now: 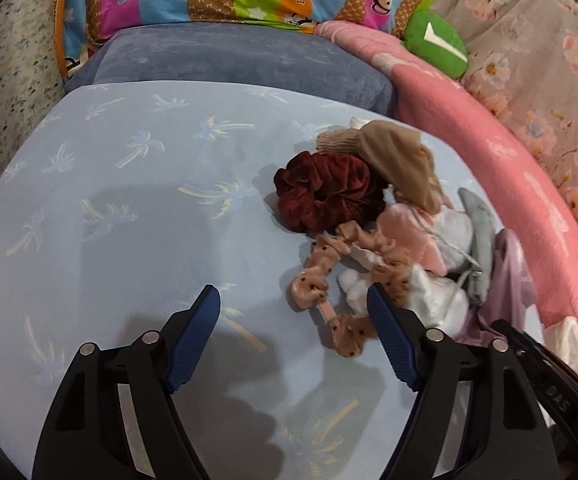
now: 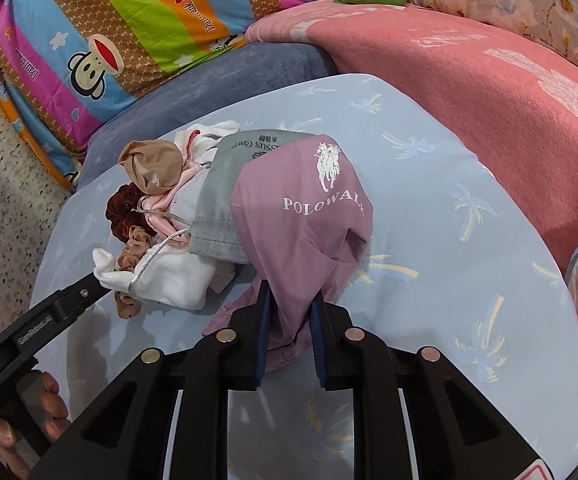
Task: Collect trash
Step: 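Grasp the mauve POLO shirt with the right gripper while the left gripper grasps the peach ruffled hair tie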
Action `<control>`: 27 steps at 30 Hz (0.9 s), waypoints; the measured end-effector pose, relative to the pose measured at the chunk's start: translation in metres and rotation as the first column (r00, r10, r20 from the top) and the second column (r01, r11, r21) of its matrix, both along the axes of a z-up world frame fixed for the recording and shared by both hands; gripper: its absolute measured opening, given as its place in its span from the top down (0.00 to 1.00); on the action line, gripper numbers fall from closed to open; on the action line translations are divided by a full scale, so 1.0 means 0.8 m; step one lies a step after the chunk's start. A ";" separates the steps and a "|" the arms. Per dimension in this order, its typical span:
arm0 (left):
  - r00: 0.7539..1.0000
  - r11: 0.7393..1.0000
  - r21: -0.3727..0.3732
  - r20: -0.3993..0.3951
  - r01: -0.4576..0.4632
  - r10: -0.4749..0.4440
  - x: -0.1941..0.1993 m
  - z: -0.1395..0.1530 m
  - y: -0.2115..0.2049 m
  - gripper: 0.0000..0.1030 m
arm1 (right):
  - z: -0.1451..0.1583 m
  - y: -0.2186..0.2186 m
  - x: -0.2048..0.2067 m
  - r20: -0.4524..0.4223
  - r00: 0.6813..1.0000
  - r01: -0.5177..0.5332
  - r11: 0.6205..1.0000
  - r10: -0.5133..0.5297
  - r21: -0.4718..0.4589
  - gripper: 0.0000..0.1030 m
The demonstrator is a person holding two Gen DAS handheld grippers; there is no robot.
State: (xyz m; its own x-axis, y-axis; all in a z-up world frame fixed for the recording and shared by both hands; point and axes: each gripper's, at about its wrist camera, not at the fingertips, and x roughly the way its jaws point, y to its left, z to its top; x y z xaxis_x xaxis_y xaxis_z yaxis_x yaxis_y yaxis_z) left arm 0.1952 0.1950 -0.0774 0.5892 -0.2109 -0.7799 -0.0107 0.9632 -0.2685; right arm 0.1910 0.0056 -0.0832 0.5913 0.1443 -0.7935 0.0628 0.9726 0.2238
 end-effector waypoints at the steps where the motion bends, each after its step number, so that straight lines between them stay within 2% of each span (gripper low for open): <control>1: 1.000 1.000 0.006 -0.014 0.006 -0.006 0.006 -0.004 -0.004 0.40 | 0.000 0.001 0.000 0.000 1.000 -0.001 1.000 0.001 -0.001 0.82; 3: 0.999 1.000 0.005 -0.043 0.006 -0.006 0.011 -0.011 -0.005 0.46 | 0.000 0.002 0.000 -0.001 1.000 -0.007 1.000 0.007 -0.006 0.82; 5: 0.999 1.000 0.025 -0.032 0.018 -0.017 0.010 -0.010 -0.011 0.53 | -0.001 0.003 -0.002 -0.004 1.000 -0.011 1.000 0.011 -0.008 0.85; 6: 0.999 0.999 0.031 -0.033 0.024 -0.023 0.009 -0.010 -0.013 0.61 | -0.002 0.003 -0.003 -0.006 1.000 -0.013 1.000 0.013 -0.006 0.87; 7: 0.999 0.999 0.036 -0.033 0.029 -0.028 0.007 -0.010 -0.014 0.74 | -0.002 0.002 -0.004 -0.007 1.000 -0.015 1.000 0.015 -0.003 0.90; 9: 0.998 0.999 0.024 -0.042 0.036 -0.035 0.004 -0.011 -0.013 0.88 | -0.002 0.000 -0.008 -0.009 1.000 -0.018 1.000 0.018 0.009 0.92; 11: 0.998 1.000 0.006 -0.048 0.029 -0.029 -0.002 -0.010 -0.011 0.90 | -0.001 -0.001 -0.013 -0.007 1.000 -0.021 1.000 0.021 0.015 0.94; 18: 1.000 1.000 0.024 -0.009 0.003 -0.002 -0.042 0.017 -0.011 0.91 | 0.023 -0.019 -0.047 0.039 0.999 -0.006 0.999 0.005 0.046 0.95; 27: 0.996 0.998 0.027 0.066 0.053 -0.054 -0.087 0.064 -0.047 0.91 | 0.072 -0.056 -0.100 0.120 0.992 0.027 0.996 -0.037 0.084 0.95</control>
